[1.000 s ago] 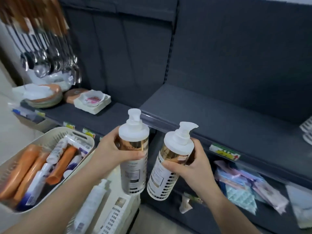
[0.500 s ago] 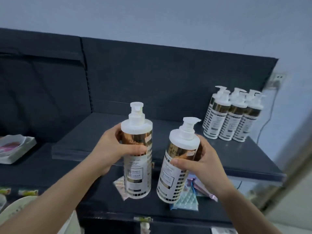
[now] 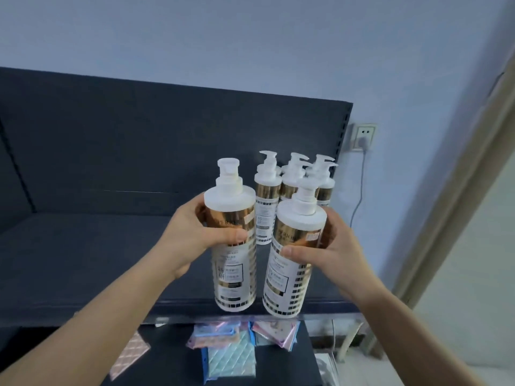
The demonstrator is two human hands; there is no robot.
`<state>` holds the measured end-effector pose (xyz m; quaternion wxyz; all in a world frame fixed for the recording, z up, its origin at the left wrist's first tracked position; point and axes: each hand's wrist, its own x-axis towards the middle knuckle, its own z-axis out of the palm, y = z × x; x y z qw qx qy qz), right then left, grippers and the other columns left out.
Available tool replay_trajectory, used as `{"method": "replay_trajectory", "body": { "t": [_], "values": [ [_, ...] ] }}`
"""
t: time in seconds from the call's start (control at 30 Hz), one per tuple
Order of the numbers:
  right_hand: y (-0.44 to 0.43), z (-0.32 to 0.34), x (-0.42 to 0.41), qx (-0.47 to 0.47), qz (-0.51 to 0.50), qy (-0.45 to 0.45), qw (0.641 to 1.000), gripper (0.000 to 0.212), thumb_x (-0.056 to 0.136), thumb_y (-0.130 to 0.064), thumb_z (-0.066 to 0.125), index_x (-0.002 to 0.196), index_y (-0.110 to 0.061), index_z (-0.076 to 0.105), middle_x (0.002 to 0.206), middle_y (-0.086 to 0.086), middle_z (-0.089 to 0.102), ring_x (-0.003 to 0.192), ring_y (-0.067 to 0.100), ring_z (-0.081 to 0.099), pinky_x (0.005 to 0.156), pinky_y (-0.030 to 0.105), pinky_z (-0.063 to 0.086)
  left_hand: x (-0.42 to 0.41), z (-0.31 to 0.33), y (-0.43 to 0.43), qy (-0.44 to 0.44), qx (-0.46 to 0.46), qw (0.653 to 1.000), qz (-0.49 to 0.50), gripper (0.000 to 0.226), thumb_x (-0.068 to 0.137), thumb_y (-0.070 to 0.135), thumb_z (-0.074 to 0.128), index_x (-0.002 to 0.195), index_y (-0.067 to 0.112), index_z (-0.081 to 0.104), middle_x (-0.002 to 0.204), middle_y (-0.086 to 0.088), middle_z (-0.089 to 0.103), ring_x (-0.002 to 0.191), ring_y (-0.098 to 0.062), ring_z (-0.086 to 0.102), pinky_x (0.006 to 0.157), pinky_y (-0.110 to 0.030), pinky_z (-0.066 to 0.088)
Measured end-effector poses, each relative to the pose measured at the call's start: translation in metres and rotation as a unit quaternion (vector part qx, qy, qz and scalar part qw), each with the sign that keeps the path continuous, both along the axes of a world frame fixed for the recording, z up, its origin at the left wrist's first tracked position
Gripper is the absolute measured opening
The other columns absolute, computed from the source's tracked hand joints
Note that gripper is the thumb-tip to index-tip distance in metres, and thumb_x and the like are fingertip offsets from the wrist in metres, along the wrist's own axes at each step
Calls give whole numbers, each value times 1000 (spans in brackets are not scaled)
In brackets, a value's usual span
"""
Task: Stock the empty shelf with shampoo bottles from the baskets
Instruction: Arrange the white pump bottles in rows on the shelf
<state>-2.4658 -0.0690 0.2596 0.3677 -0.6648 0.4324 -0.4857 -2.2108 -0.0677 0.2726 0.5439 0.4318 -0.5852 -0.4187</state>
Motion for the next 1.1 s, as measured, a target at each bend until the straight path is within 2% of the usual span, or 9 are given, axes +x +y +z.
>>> {"method": "replay_trajectory", "body": {
  "t": [0.1, 0.2, 0.37, 0.47, 0.57, 0.73, 0.87, 0.97, 1.1],
  "values": [
    [-23, 4, -23, 5, -6, -2, 1000, 76, 53, -26, 93, 119, -32, 56, 105, -7, 74, 94, 11, 72, 83, 35, 57, -28, 3, -31, -4, 0, 1000, -20, 77, 33, 22, 98, 103, 30, 67, 100, 4, 75, 93, -11, 71, 70, -21, 56],
    [-48, 3, -40, 10, -15, -2, 1000, 75, 53, -20, 93, 118, -31, 58, 108, -7, 74, 99, 11, 71, 86, 38, 57, -50, 2, -61, -3, -2, 999, -36, 77, 31, 28, 94, 103, 31, 66, 99, 8, 75, 93, -9, 70, 68, -18, 56],
    [-89, -6, -61, 35, -44, -15, 998, 78, 48, -16, 92, 117, -28, 60, 106, -5, 75, 100, 14, 71, 93, 47, 55, -75, -10, -112, -30, 1, 999, -41, 70, 39, 23, 96, 101, 36, 65, 100, 13, 74, 93, -4, 68, 77, -24, 55],
    [-109, -11, -67, 44, -63, -18, 997, 78, 46, -14, 91, 116, -29, 60, 105, -6, 75, 98, 13, 71, 92, 45, 56, -87, -20, -137, -40, 8, 998, -40, 71, 45, 17, 96, 105, 35, 64, 100, 15, 73, 96, -3, 67, 81, -26, 54],
    [-127, -17, -74, 51, -66, -16, 996, 75, 53, -2, 92, 114, -31, 60, 103, -7, 75, 97, 11, 71, 89, 39, 55, -97, -27, -153, -53, 13, 998, -42, 75, 42, 24, 96, 107, 38, 62, 101, 20, 71, 95, 2, 65, 78, -21, 52],
    [-152, -25, -84, 62, -52, -21, 996, 74, 58, 5, 89, 117, -28, 59, 104, -5, 75, 97, 13, 71, 83, 34, 56, -110, -34, -169, -63, 23, 997, -27, 88, 32, 38, 93, 114, 34, 60, 109, 12, 70, 104, -8, 64, 91, -36, 54],
    [-168, -31, -91, 71, -34, -26, 997, 75, 59, 9, 87, 120, -26, 59, 105, -3, 75, 99, 16, 71, 84, 35, 57, -120, -36, -173, -91, 8, 996, -23, 75, 38, 36, 92, 104, 44, 59, 102, 30, 67, 95, 11, 61, 83, -21, 51],
    [-176, -35, -97, 76, -10, -24, 997, 74, 60, 8, 87, 119, -26, 60, 107, -2, 74, 103, 19, 70, 88, 41, 57, -126, -39, -173, -96, 6, 995, -12, 71, 38, 38, 91, 99, 55, 58, 103, 34, 65, 95, 14, 60, 80, -17, 48],
    [-181, -39, -104, 75, 10, -11, 997, 71, 60, 2, 88, 113, -37, 60, 105, -8, 74, 99, 10, 70, 81, 29, 57, -131, -48, -171, -98, 9, 995, 4, 72, 39, 37, 90, 101, 53, 56, 103, 35, 64, 95, 16, 59, 78, -13, 47]
  ]
}}
